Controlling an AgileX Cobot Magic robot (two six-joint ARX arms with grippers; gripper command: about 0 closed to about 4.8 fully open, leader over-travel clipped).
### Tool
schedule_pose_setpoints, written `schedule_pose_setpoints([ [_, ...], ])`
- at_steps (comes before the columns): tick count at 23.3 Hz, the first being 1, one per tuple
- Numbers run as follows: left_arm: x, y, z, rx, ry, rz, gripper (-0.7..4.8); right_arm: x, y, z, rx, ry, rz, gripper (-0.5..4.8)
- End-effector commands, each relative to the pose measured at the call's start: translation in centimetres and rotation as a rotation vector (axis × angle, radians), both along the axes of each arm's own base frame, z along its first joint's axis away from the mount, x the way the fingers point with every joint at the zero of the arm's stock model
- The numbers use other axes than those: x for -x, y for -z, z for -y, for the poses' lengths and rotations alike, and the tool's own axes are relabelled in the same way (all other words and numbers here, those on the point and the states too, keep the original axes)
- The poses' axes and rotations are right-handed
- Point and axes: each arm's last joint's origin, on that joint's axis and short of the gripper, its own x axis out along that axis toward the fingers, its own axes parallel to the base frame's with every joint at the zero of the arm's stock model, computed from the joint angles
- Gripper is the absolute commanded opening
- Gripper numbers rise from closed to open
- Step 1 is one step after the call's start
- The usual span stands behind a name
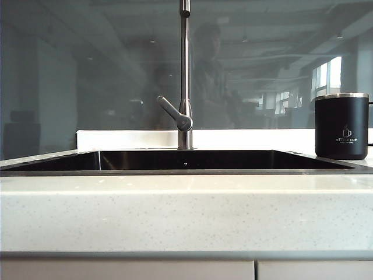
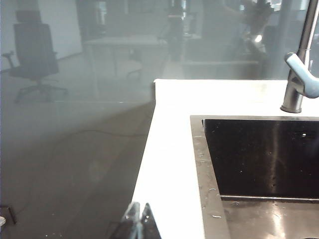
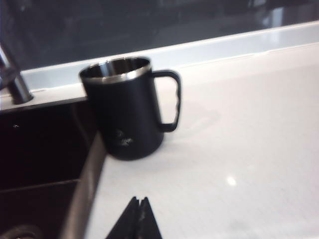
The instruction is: Pick up the mug next to the sink, go to the faucet to get some water, pour the water into the sink, and finally put the mug back to its place.
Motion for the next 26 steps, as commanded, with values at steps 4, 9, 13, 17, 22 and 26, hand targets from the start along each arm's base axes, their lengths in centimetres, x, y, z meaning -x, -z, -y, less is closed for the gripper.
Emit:
schedule_pose_setpoints([
  [4,0.02,-0.14,0.03,0.006,0.007,0.007,-0.03,0.07,-1.2,-0.26,0.124,-0.097,0.13,-0.06],
  [9,0.01,-0.08,0.03,0.006,0.007,0.002,-0.03,0.12,-1.5,0.05,0.128,-0.063,0.16,-0.06],
  [13,0.01,-0.04,0.03,0.006,0.007,-0.002,-0.03,0.12,-1.49,0.0,0.134,-0.11,0.161,-0.06],
  [17,0.01,-0.04,0.03,0.006,0.007,-0.002,-0.03,0.12,-1.49,0.1,0.136,-0.11,0.161,-0.06],
  [22,0.01,-0.04,0.03,0.006,0.007,-0.002,-0.03,0.12,-1.44,0.27,0.165,-0.053,0.151,-0.06],
  [26,0.01,-0.04,0.03,0.006,0.007,-0.002,-0.03,0.11,-1.42,0.29,0.164,-0.047,0.148,-0.06],
])
